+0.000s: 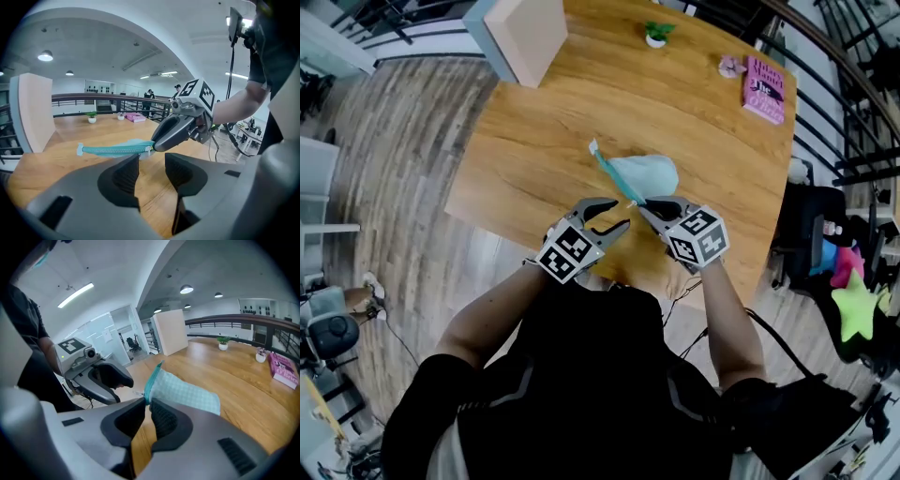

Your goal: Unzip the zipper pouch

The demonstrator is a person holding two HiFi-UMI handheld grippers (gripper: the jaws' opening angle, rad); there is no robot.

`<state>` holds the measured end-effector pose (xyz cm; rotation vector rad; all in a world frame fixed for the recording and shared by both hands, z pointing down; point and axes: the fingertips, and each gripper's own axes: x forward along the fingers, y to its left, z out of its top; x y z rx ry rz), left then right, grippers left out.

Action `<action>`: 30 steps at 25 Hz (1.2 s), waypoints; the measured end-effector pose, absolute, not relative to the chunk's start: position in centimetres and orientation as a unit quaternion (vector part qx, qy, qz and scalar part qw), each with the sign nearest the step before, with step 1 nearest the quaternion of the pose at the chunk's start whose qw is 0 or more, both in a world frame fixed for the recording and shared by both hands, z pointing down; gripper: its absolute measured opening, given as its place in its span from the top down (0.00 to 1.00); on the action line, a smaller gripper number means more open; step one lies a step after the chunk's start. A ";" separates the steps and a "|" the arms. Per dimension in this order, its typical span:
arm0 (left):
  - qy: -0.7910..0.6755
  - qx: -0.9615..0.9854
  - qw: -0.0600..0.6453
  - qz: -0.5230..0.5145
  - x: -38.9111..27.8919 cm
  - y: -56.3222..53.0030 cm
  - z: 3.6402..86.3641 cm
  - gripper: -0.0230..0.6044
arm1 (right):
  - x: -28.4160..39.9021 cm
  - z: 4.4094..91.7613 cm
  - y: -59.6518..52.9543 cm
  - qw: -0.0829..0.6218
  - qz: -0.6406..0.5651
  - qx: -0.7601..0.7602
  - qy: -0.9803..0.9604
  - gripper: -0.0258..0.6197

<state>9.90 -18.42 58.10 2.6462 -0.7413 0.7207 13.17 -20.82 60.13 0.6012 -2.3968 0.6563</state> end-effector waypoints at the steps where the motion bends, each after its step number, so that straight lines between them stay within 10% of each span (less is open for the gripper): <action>1: -0.254 0.924 0.144 0.248 9.8 -18.7 57.6 0.66 | 13.0 59.4 -20.9 0.283 0.245 0.232 -0.898 0.88; 30: -0.134 0.972 0.091 0.170 11.1 -18.0 50.4 0.85 | 12.7 52.1 -18.7 0.252 0.247 0.311 -0.882 0.88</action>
